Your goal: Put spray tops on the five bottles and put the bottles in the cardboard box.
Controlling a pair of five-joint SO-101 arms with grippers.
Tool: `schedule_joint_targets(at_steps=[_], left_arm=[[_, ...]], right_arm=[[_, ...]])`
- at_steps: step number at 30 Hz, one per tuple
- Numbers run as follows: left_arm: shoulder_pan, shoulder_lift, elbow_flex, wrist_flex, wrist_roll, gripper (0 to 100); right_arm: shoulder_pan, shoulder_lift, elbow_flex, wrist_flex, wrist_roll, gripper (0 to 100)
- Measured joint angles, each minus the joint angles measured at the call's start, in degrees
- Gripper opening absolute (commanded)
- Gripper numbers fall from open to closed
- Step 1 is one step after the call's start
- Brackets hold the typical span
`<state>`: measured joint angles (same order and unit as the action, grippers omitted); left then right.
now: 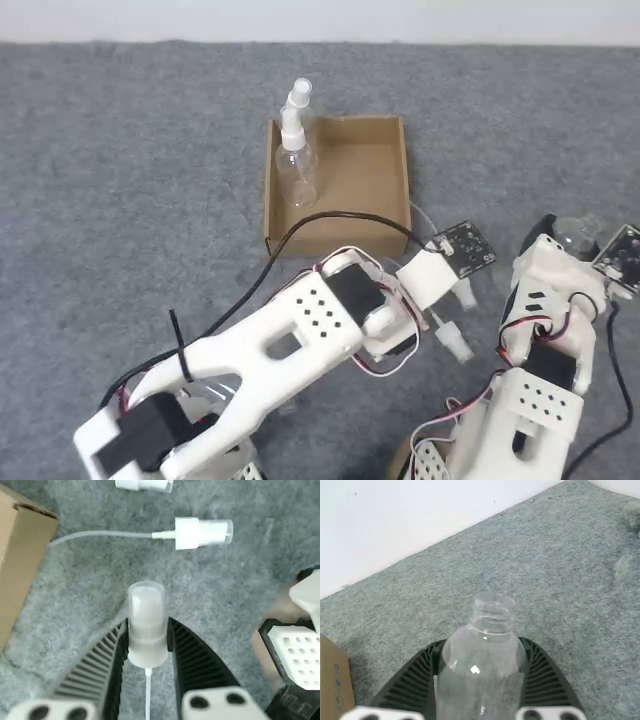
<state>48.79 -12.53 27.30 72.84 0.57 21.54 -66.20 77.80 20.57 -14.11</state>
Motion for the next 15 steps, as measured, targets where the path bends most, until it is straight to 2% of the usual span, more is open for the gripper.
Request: schedule_joint_targets(at_steps=[9, 15], left_arm=[[0.0, -8.6, 1.6, 0.0, 0.1, 1], [0.0, -16.0, 4.2, 0.0, 9.2, 1]], right_arm=[[0.0, 0.0, 0.0, 0.0, 0.0, 6.2], [0.0, 0.0, 0.0, 0.0, 0.0, 6.2]])
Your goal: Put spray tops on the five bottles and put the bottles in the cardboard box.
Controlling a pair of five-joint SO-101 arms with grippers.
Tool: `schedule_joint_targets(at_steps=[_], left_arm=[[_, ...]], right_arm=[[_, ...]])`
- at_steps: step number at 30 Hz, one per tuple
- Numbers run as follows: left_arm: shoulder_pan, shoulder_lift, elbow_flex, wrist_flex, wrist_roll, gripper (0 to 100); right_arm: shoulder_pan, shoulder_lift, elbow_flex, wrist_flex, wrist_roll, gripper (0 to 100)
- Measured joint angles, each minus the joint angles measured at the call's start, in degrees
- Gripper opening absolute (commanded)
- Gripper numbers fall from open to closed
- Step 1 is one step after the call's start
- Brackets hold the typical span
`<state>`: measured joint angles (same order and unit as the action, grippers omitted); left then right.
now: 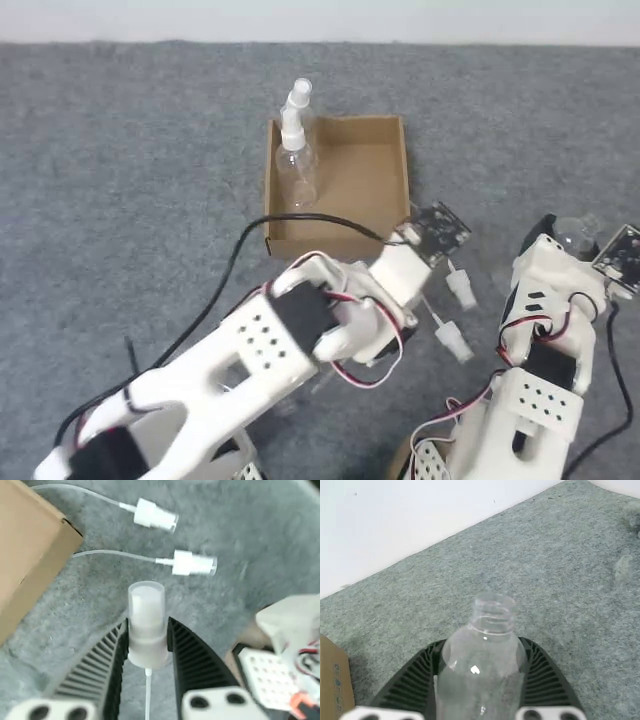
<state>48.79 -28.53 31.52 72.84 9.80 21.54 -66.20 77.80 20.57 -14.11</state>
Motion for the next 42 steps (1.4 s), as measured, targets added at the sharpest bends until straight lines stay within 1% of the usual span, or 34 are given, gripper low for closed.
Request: schedule_joint_targets(at_steps=[3, 7, 10, 12, 16, 20, 23, 26, 30, 33, 36, 42], left_arm=[[-0.1, -3.4, 0.0, 0.0, 2.6, 1], [-0.1, -7.7, 1.9, 0.0, 3.3, 1], [0.0, -10.9, 2.8, -0.1, 3.3, 1], [0.0, -13.2, 4.2, -1.2, 3.3, 1], [-0.1, -17.9, 8.2, -4.4, 3.6, 1], [-0.6, -23.3, 12.4, -8.1, 3.6, 1], [-3.9, -27.9, 14.6, -10.4, 3.6, 1], [-8.6, -32.8, 15.6, -11.7, 3.9, 1], [-14.7, -39.5, 16.0, -11.9, 8.0, 1], [-18.6, -43.8, 17.6, -13.4, 9.8, 1], [-22.4, -47.6, 21.1, -17.0, 11.4, 1], [-25.7, -54.2, 29.7, -25.8, 13.3, 1]], right_arm=[[0.0, 0.0, 0.0, 0.0, 0.0, 6.2], [-0.4, 0.0, 0.0, 0.0, -0.1, 6.2], [-3.8, 0.0, 0.0, 0.0, 0.0, 6.1], [-5.6, 0.0, 0.0, 0.0, 2.0, 6.1], [-9.0, 0.0, 0.0, 0.0, 4.9, 6.1], [-11.3, 0.0, 0.0, 0.0, 5.7, 6.1], [-12.9, 0.0, 0.0, 0.0, 5.8, 6.1], [-15.5, 0.0, 0.0, 0.0, 6.2, 6.1], [-19.3, -0.1, 0.7, -0.1, 11.3, 6.1], [-20.7, 0.0, 1.1, -0.1, 13.1, 6.1], [-21.8, 0.0, 1.1, -0.1, 13.4, 6.1], [-23.9, 0.0, 1.1, -0.1, 13.6, 6.1]])
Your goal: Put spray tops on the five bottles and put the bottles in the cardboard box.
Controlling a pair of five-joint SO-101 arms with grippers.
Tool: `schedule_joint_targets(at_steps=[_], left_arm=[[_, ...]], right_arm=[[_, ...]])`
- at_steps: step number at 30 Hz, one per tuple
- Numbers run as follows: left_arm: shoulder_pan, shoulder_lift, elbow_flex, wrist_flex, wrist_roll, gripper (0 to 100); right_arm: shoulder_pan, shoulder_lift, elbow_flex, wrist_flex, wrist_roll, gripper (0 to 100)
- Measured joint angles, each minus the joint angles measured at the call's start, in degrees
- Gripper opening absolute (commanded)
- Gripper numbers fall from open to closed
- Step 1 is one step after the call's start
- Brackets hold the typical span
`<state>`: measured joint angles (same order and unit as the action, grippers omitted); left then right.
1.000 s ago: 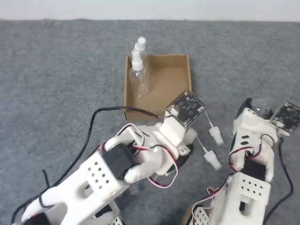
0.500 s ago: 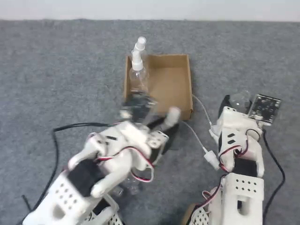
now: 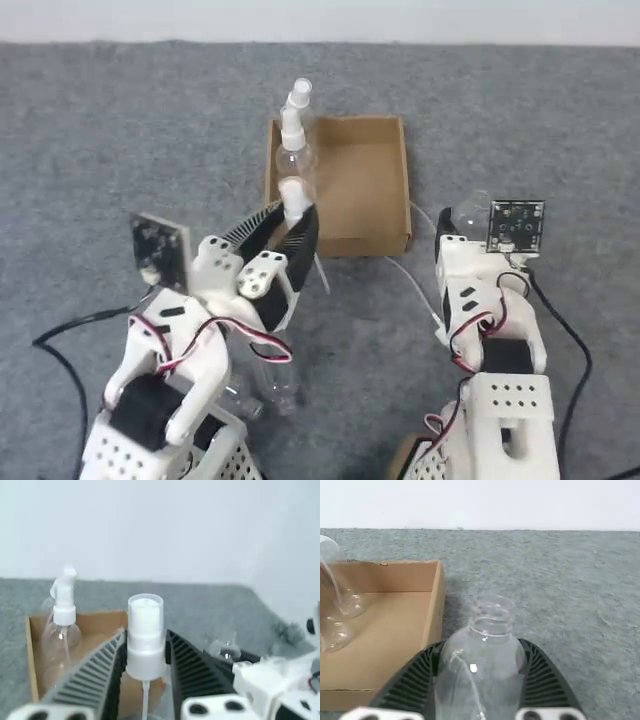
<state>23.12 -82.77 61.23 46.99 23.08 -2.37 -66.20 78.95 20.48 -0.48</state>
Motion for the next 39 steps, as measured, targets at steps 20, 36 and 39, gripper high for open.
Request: schedule_joint_targets(at_steps=[20, 36, 39], left_arm=[[-5.3, -20.4, 12.9, -10.1, 10.9, 1], [-8.5, -20.4, 12.9, -10.1, 22.0, 1], [-12.7, -20.4, 12.9, -12.0, 25.2, 1]], right_arm=[[-4.0, -0.1, 1.0, 0.0, 4.4, 6.1], [-6.8, -0.1, 1.4, 0.0, 4.7, 6.1], [-6.9, -0.1, 1.4, 0.0, 4.7, 6.1]])
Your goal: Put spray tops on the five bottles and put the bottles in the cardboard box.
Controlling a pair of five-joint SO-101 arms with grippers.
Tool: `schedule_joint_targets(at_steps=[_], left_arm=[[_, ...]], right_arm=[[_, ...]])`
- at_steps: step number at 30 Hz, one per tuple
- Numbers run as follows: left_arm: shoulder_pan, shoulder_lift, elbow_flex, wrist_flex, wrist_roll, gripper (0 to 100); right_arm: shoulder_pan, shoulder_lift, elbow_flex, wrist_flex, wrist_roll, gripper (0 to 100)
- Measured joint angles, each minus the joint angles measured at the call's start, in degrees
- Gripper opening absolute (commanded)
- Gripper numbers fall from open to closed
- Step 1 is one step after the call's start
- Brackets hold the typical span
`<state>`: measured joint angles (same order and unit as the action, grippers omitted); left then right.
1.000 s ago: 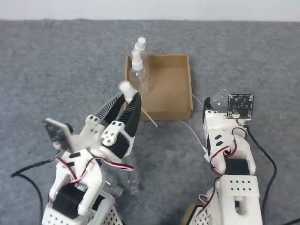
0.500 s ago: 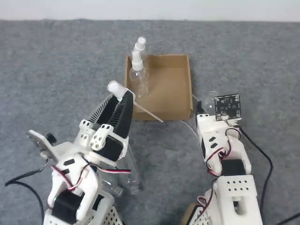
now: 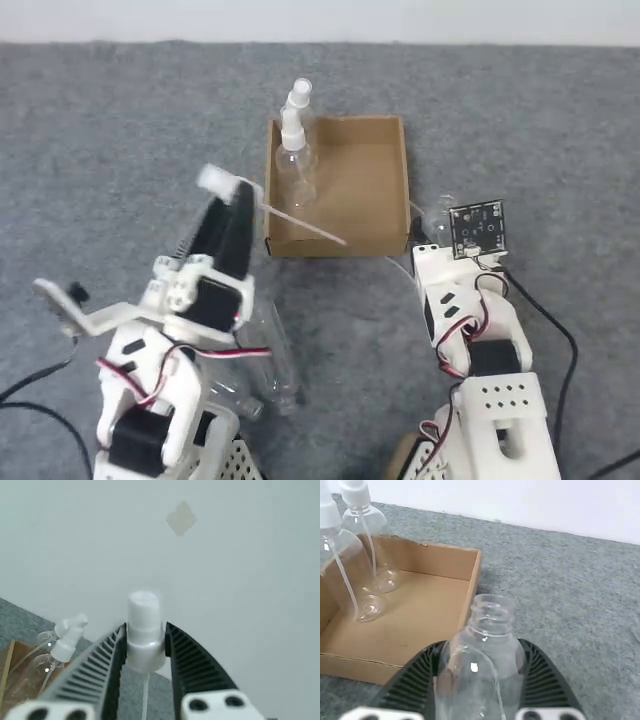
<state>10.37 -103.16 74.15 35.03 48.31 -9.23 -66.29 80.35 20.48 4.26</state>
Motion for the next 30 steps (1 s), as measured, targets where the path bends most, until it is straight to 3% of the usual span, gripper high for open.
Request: schedule_joint_targets(at_steps=[12, 17, 30], left_arm=[[-4.0, 0.0, 0.2, -1.3, 7.6, 1], [-4.0, 0.0, 4.7, -6.5, 9.4, 1], [-4.0, 0.0, 6.9, -10.6, 9.8, 1]], right_arm=[[-2.3, 0.0, 0.0, 0.1, 1.4, 6.1], [-3.5, -0.4, 0.0, 1.8, 3.3, 6.1], [-6.2, -22.0, 6.2, 9.8, 3.8, 6.1]])
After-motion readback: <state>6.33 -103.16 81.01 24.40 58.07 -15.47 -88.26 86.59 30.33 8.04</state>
